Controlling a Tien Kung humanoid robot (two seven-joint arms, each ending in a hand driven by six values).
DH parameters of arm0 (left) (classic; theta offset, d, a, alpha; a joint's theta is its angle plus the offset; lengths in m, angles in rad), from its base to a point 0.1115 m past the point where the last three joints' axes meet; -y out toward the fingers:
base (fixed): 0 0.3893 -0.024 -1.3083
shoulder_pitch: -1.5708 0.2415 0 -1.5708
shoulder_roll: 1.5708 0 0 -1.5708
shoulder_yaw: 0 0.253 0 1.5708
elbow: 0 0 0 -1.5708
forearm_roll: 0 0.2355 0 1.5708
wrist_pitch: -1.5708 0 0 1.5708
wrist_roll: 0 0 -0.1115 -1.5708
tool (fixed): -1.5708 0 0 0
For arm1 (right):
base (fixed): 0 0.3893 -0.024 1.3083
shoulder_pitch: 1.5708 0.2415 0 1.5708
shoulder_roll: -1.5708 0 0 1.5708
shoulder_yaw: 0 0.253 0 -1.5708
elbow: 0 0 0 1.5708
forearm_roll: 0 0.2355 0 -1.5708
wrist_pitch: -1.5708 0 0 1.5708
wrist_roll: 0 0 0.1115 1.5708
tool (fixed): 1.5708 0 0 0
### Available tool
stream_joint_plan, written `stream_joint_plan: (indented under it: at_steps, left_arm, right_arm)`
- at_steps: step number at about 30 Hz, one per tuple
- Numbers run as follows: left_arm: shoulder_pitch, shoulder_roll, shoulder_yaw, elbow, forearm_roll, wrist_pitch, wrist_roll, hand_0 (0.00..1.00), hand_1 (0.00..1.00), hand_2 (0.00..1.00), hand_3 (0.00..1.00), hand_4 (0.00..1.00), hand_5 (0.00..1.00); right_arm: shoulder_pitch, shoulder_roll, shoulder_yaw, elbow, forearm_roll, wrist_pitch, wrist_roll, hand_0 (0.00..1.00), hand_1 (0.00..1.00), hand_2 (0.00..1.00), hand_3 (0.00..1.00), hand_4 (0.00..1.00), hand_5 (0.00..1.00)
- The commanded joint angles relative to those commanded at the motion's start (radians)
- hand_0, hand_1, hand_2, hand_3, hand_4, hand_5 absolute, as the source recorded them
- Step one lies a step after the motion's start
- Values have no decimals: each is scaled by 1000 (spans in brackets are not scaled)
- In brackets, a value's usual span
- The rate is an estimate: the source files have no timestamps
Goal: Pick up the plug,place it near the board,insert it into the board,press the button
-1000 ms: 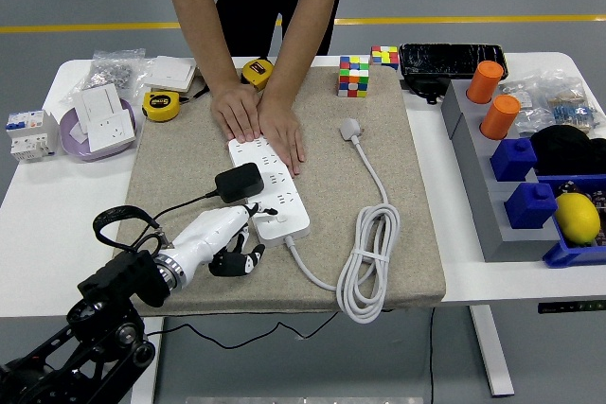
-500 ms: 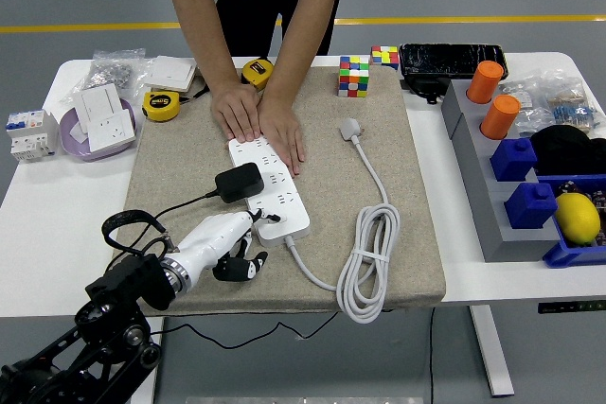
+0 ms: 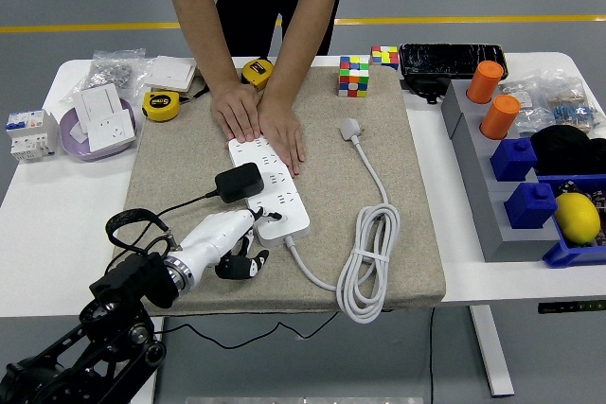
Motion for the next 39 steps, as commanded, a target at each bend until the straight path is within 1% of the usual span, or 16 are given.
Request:
stream_joint_plan:
  at_steps: [5,16,20,23,26,28,29,30,31,32,35,36,38,39]
  left_arm:
    - [0,2,-1,5,3,-3,0,158,10,141,865,567,2]
    - [4,-3,1,23,18,-13,4,159,10,141,862,570,2]
    - [5,-4,4,21,19,-12,2,159,9,141,858,571,2]
    - [6,-5,-3,14,23,-7,-2,159,9,141,858,571,2]
    - [9,-1,-14,-12,16,9,-13,159,11,142,858,575,2]
    - [14,2,-25,-41,8,19,-21,159,11,142,858,575,2]
    - [18,2,-36,-64,-2,29,-32,159,11,142,858,575,2]
    - [20,2,-41,-78,-10,33,-38,172,24,162,851,502,2]
    - [22,3,-47,-90,-26,38,-47,172,24,162,851,502,2]
    - [23,4,-54,-104,-51,51,-68,172,24,162,851,502,2]
    - [28,6,-68,-125,-163,85,-143,172,24,162,851,502,2]
    - [32,4,-78,-130,-201,107,-170,339,232,315,633,791,50]
    - [37,-2,-102,-135,-285,145,-218,339,232,315,633,791,50]
    - [38,-7,-126,-135,-324,164,-242,339,232,315,633,791,50]
  right_arm:
    - [1,-1,1,0,-1,0,-1,803,709,716,757,998,988]
    - [2,-1,-3,0,4,-2,-1,802,708,716,757,998,991]
    - [2,-1,-5,0,6,-3,-1,802,708,717,757,998,991]
    - [2,-1,-5,0,7,-3,-2,802,708,717,757,998,991]
    - [3,-1,-7,0,9,-4,-2,801,708,715,757,998,991]
    - [4,-1,-5,0,8,-4,-2,801,708,715,757,998,991]
    - [3,0,-5,0,9,-4,-2,801,708,715,757,998,991]
    - [3,0,-5,0,9,-4,-2,801,708,715,757,998,990]
    - [3,0,-4,0,10,-5,-2,801,708,715,757,998,990]
    - [3,1,-2,0,8,-5,-3,801,708,715,757,998,990]
    - [3,3,-2,0,10,-5,-2,801,708,715,757,998,990]
    - [2,5,-4,0,12,-5,-1,800,708,715,756,998,991]
    - [2,7,-5,0,15,-5,0,800,708,715,756,998,991]
    - [2,8,-5,0,15,-5,0,800,708,715,756,998,991]
